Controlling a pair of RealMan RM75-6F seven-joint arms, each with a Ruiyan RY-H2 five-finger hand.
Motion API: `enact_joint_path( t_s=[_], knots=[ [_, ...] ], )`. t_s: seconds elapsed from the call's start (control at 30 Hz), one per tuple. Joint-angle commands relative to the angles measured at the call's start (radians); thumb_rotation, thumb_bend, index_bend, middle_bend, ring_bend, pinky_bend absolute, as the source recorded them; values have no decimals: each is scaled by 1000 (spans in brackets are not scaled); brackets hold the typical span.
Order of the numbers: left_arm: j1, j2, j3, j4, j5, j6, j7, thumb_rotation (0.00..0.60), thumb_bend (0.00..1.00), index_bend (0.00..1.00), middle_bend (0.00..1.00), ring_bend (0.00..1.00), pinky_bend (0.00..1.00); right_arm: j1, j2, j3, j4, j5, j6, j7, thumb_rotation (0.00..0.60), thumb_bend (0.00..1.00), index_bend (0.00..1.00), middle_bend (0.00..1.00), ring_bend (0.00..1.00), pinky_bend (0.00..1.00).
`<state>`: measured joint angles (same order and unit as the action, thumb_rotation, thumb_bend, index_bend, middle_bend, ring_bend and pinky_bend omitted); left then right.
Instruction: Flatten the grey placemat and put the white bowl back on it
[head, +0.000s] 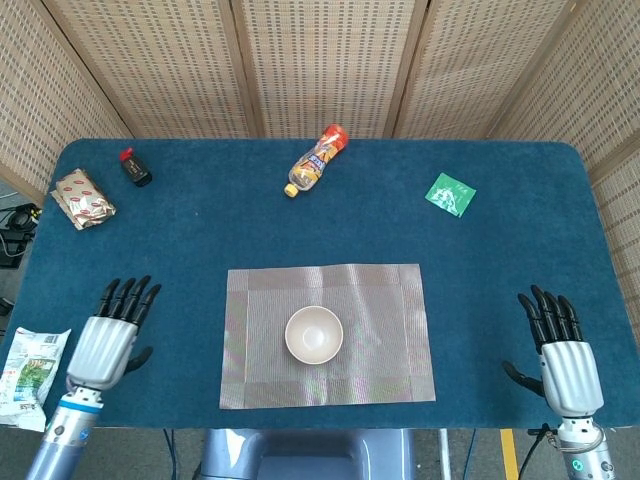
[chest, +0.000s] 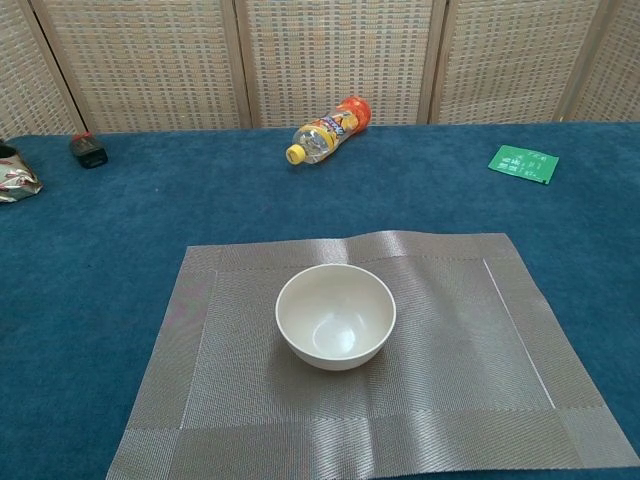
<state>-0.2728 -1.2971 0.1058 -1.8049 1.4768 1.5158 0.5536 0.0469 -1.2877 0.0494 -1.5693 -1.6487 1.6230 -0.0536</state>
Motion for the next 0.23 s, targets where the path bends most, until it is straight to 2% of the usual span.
enact_joint_path(
  t_s=[0.03, 0.23],
  knots=[
    [53, 36, 20, 43, 21, 55, -62, 600, 118, 0, 0, 0, 0, 2, 2, -6, 0, -7, -6, -8, 600, 174, 41, 0, 0, 0],
    [111, 52, 22, 95, 34, 106, -155, 600, 87, 0, 0, 0, 0, 10, 9, -19, 3, -14, -34, -37, 600, 154, 5, 0, 0, 0]
  ],
)
